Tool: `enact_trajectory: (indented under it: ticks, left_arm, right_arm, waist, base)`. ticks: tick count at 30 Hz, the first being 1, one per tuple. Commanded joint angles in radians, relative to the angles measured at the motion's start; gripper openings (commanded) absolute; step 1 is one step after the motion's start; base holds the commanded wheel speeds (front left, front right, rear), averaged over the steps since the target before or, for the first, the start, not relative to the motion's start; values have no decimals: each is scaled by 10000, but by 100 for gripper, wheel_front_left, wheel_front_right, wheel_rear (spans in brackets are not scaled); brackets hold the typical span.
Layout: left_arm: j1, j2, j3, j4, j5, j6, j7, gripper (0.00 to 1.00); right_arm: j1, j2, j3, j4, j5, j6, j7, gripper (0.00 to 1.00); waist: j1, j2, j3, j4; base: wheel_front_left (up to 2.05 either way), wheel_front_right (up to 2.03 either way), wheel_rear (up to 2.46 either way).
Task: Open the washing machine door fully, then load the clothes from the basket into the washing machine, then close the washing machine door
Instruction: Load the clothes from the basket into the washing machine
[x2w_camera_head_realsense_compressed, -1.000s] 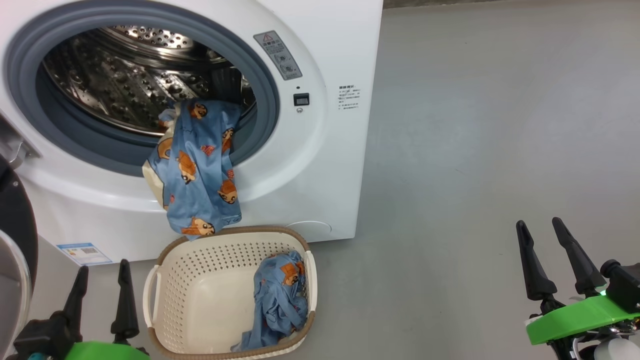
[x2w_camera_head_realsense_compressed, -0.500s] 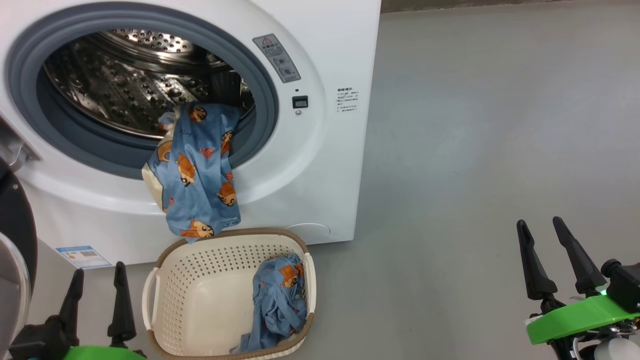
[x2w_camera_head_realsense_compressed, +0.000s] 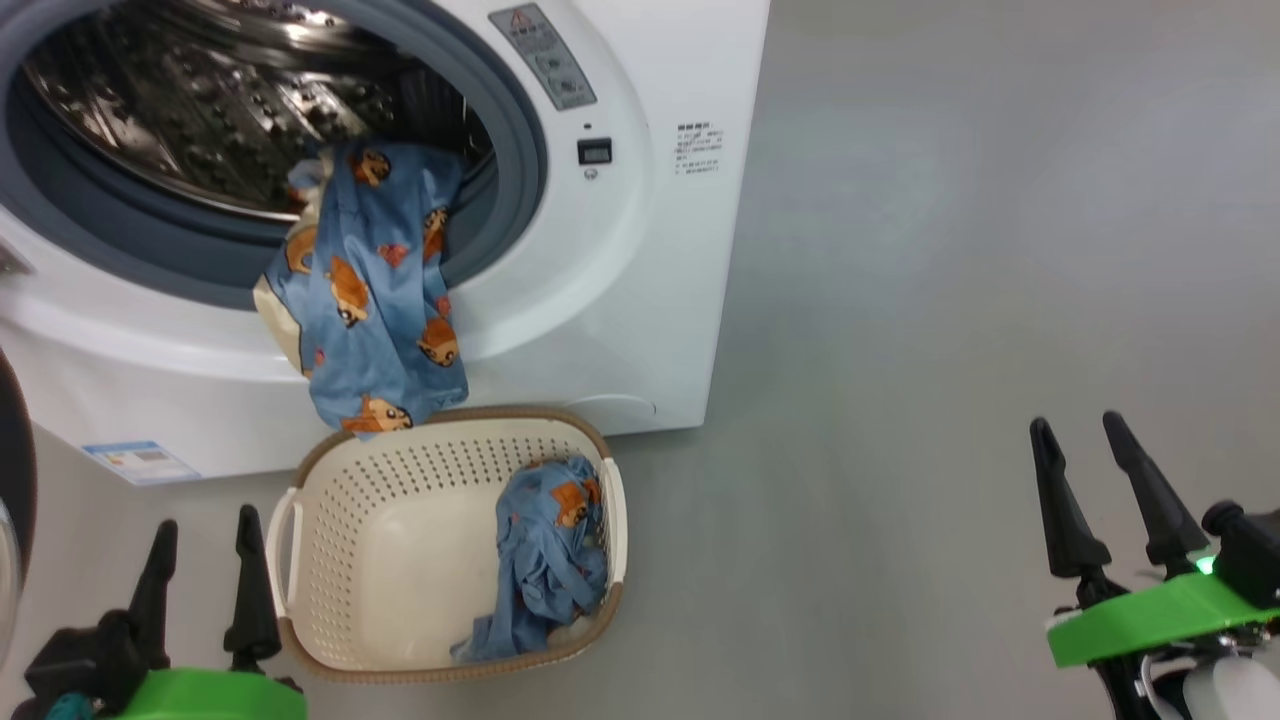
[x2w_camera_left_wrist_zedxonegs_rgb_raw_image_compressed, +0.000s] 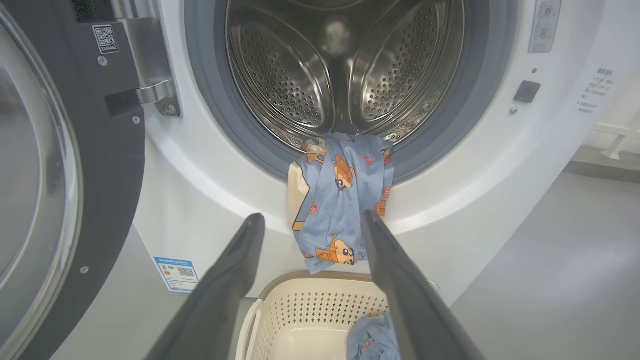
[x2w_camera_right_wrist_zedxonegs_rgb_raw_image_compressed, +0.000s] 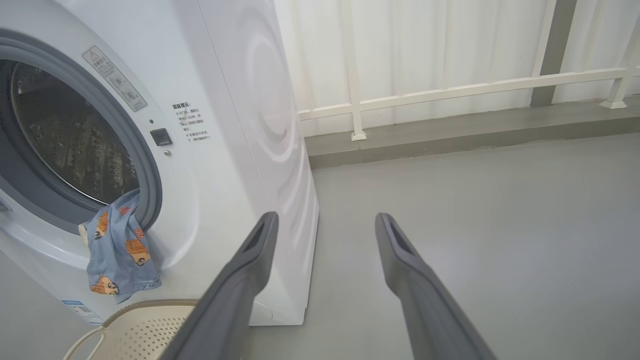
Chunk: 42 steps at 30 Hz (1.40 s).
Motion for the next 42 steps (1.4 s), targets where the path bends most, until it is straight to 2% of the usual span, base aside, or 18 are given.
enact_trajectory:
  ticks: [1,20,31,42]
  left_arm:
    - [-396,202,278,-154,-125,4,-65,100]
    - [-3001,509,-330,1586,-937,4,-65,100]
    - [-4893,1082,-839,2877,-1154,4,-65,100]
    - [-6224,1628,-1291,3538,-1350,4,-65,100]
  right_arm:
    - [-398,-126,147,-296,-76,56,-80,100]
    - [-1979,186,303,-530,-202,56,-80,100]
    - [-2735,309,500,-660,-234,56,-80,100]
    - [-3001,372,543,-750,-273,56,-80,100]
  waist:
    - [0,0,409,-26]
    - [0,0,2921,-312]
    - [0,0,4134,-644]
    - [0,0,4754,-848]
  base:
    - [0,0,0]
    - [0,0,0]
    - [0,0,0]
    - [0,0,0]
